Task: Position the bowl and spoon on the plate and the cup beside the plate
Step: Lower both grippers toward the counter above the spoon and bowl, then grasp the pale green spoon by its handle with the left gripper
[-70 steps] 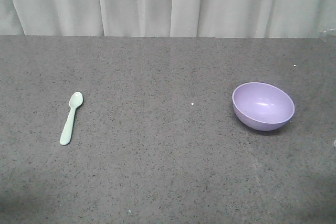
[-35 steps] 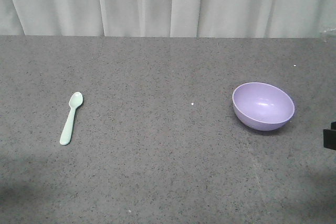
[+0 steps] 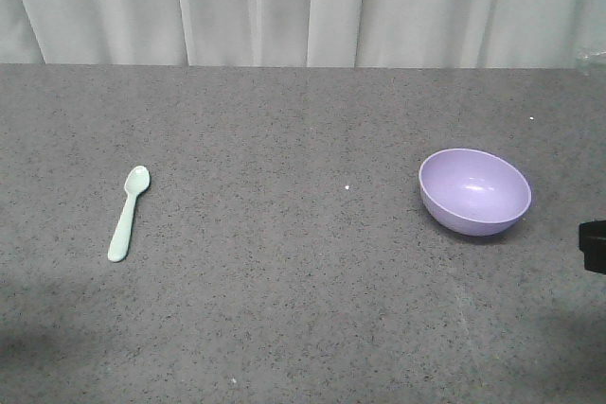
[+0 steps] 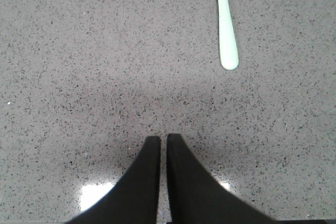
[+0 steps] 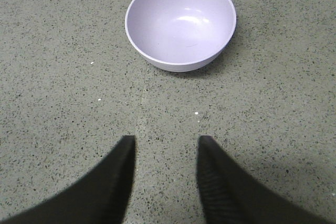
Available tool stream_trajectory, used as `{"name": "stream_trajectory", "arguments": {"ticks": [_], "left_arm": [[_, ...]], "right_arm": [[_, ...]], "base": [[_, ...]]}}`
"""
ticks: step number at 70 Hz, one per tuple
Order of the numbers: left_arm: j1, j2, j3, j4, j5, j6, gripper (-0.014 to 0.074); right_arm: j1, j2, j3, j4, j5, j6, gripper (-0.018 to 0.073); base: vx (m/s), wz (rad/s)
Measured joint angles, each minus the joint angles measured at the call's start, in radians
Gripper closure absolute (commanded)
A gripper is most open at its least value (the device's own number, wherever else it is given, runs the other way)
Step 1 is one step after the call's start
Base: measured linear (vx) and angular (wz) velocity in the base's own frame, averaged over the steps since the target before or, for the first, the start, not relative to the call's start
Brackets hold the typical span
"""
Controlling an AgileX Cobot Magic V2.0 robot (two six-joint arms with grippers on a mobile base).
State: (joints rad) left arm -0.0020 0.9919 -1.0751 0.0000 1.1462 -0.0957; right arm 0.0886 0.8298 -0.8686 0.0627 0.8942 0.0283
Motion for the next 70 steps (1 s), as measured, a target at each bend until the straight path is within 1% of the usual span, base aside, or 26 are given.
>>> {"name": "stream_trajectory", "arguments": {"ticks": [5, 11, 23, 31, 35, 42, 50, 57, 62, 70], "left_arm": [[0.0, 0.0, 0.0, 0.0, -0.002, 0.0, 0.0433], [0.0, 0.0, 0.0, 0.0, -0.002, 0.0, 0.0339], [0.0, 0.0, 0.0, 0.0, -0.004, 0.0, 0.0104], [0.0, 0.0, 0.0, 0.0, -0.005, 0.002, 0.0011], [0.0, 0.0, 0.0, 0.0, -0.006, 0.009, -0.0011], [0.0, 0.005, 0.0, 0.0, -0.02, 0.012, -0.001], [0.0, 0.03, -0.001, -0.046, -0.046, 0.025, -0.0007], [-0.004, 0.069, -0.001, -0.096, -0.068, 0.054, 0.0001], [-0.021, 0.113, -0.001, -0.115, -0.087, 0.065, 0.0006], [-0.07, 0.184, -0.001, -0.123, -0.136, 0.065, 0.0006]], "right_arm": [[0.0, 0.0, 0.0, 0.0, 0.0, 0.0, 0.0], [0.0, 0.0, 0.0, 0.0, 0.0, 0.0, -0.0043], [0.0, 0.0, 0.0, 0.0, 0.0, 0.0, -0.0032], [0.0, 0.0, 0.0, 0.0, 0.0, 0.0, -0.0017], [0.0, 0.0, 0.0, 0.0, 0.0, 0.0, -0.0014], [0.0, 0.0, 0.0, 0.0, 0.0, 0.0, -0.0013], [0.0, 0.0, 0.0, 0.0, -0.009, 0.0, -0.0013], [0.0, 0.0, 0.0, 0.0, -0.02, 0.0, -0.0013], [0.0, 0.0, 0.0, 0.0, -0.032, 0.0, -0.0013], [0.0, 0.0, 0.0, 0.0, -0.048, 0.0, -0.0013]], "base": [[0.0, 0.0], [0.0, 0.0], [0.0, 0.0], [0.0, 0.0], [0.0, 0.0], [0.0, 0.0], [0.0, 0.0], [0.0, 0.0], [0.0, 0.0], [0.0, 0.0]]}}
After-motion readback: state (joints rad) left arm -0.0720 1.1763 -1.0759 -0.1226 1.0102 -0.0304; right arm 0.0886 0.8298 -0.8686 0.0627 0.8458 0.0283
